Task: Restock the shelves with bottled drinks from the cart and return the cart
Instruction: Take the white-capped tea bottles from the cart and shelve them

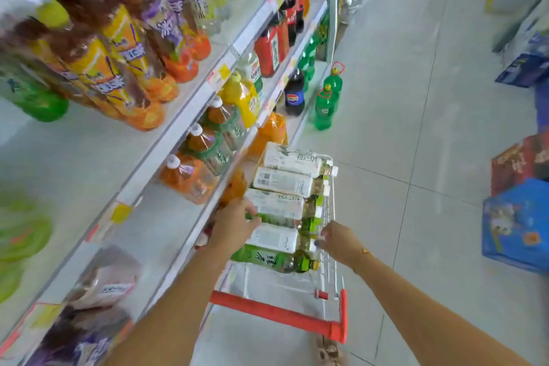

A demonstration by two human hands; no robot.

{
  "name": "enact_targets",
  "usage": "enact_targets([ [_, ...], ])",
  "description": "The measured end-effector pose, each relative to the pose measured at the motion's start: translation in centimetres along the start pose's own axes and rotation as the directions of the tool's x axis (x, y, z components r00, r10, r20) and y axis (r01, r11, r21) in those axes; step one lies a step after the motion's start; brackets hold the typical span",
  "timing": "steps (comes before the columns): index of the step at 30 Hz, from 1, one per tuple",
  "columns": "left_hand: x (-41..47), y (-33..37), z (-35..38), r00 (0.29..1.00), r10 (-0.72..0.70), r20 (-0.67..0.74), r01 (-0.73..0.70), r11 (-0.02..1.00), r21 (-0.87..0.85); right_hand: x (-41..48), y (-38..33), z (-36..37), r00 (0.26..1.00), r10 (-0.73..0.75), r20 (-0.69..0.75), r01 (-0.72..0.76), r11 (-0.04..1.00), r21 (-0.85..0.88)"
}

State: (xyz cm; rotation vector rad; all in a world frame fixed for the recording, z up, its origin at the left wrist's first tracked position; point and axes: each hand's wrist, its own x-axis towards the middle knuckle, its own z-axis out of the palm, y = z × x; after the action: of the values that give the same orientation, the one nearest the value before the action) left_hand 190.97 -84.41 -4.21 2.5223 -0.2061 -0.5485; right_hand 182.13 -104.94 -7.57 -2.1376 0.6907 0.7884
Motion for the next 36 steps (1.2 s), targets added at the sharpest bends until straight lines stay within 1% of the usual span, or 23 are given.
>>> enact_targets([
  [1, 1.5, -0.4, 1.1, 1.000, 0.017, 0.002, -0.017, 0.999, 0.045, 1.4, 0.5, 1.2, 1.000, 0.023, 0.019, -0.025, 0.996, 0.091],
  [2, 2.7, -0.8, 2.2, 0.999, 0.035, 0.001, -0.035, 0.995, 0.090, 2.3, 0.8, 2.3, 0.997, 0.060, 0.048, -0.069, 0.972, 0.223],
  [3, 3.9, -1.3, 3.2, 0.998, 0.059, 0.009, -0.060, 0.989, 0.137, 3.4, 1.2, 3.5, 0.991, 0.107, 0.077, -0.128, 0.919, 0.373],
  [4, 4.8, -1.6, 4.2, 0.996, 0.083, 0.037, -0.088, 0.977, 0.192, 4.4, 1.7, 4.8, 0.983, 0.142, 0.117, -0.181, 0.855, 0.486],
  [6, 6.2, -2.1, 6.0, 0.984, 0.119, 0.129, -0.154, 0.939, 0.308, 5.7, 2.3, 6.8, 0.959, 0.186, 0.216, -0.282, 0.723, 0.631],
  [7, 6.7, -2.3, 6.6, 0.977, 0.130, 0.170, -0.182, 0.923, 0.339, 6.1, 2.3, 7.8, 0.949, 0.197, 0.247, -0.315, 0.652, 0.690],
  [9, 7.7, -2.3, 7.4, 0.969, 0.143, 0.202, -0.211, 0.904, 0.373, 7.7, 3.1, 10.0, 0.931, 0.200, 0.306, -0.365, 0.502, 0.784],
  [11, 8.9, -2.1, 7.7, 0.964, 0.171, 0.206, -0.247, 0.863, 0.441, 8.5, 3.0, 11.2, 0.913, 0.195, 0.359, -0.403, 0.274, 0.873],
  [13, 9.9, -1.7, 7.5, 0.960, 0.152, 0.233, -0.250, 0.843, 0.477, 8.4, 1.8, 11.3, 0.890, 0.169, 0.424, -0.444, 0.100, 0.890],
  [14, 10.3, -1.6, 7.4, 0.959, 0.136, 0.249, -0.243, 0.846, 0.474, 8.5, 1.3, 11.3, 0.886, 0.154, 0.438, -0.449, 0.043, 0.893],
  [15, 10.6, -1.7, 7.4, 0.957, 0.124, 0.262, -0.238, 0.851, 0.467, 8.6, 0.9, 11.4, 0.886, 0.152, 0.438, -0.444, 0.012, 0.896],
  [18, 10.6, -2.6, 7.0, 0.953, 0.103, 0.285, -0.229, 0.861, 0.454, 9.1, -0.4, 11.8, 0.864, 0.222, 0.452, -0.461, -0.012, 0.887],
  [20, 10.5, -3.4, 6.8, 0.947, 0.076, 0.311, -0.234, 0.826, 0.513, 9.1, -1.2, 11.8, 0.856, 0.227, 0.464, -0.470, -0.034, 0.882],
  [22, 10.6, -3.7, 6.7, 0.946, 0.069, 0.318, -0.239, 0.811, 0.534, 9.0, -1.8, 11.7, 0.856, 0.231, 0.462, -0.460, -0.069, 0.885],
  [24, 10.7, -3.8, 6.7, 0.945, 0.109, 0.308, -0.264, 0.811, 0.522, 9.2, -2.1, 12.0, 0.863, 0.258, 0.435, -0.424, -0.097, 0.900],
  [26, 10.4, -4.1, 6.6, 0.952, 0.143, 0.272, -0.270, 0.812, 0.517, 9.3, -2.4, 12.3, 0.887, 0.306, 0.345, -0.332, -0.097, 0.938],
  [28, 10.0, -4.4, 6.3, 0.969, 0.127, 0.210, -0.222, 0.818, 0.530, 9.4, -2.2, 13.0, 0.903, 0.369, 0.219, -0.213, -0.056, 0.975],
  [29, 9.7, -4.4, 6.0, 0.974, 0.112, 0.197, -0.204, 0.811, 0.549, 9.8, -1.8, 13.7, 0.904, 0.389, 0.179, -0.188, -0.013, 0.982],
  [32, 9.4, -4.0, 4.9, 0.973, 0.041, 0.227, -0.163, 0.820, 0.549, 6.9, -2.6, 12.3, 0.914, 0.391, 0.109, -0.153, 0.083, 0.985],
  [34, 9.1, -3.4, 4.3, 0.961, -0.003, 0.277, -0.153, 0.829, 0.539, 4.7, -2.6, 10.7, 0.923, 0.382, 0.045, -0.119, 0.170, 0.978],
  [36, 7.9, -3.3, 3.7, 0.952, -0.053, 0.303, -0.112, 0.858, 0.502, 3.8, -1.8, 9.8, 0.933, 0.359, -0.023, -0.076, 0.260, 0.963],
])
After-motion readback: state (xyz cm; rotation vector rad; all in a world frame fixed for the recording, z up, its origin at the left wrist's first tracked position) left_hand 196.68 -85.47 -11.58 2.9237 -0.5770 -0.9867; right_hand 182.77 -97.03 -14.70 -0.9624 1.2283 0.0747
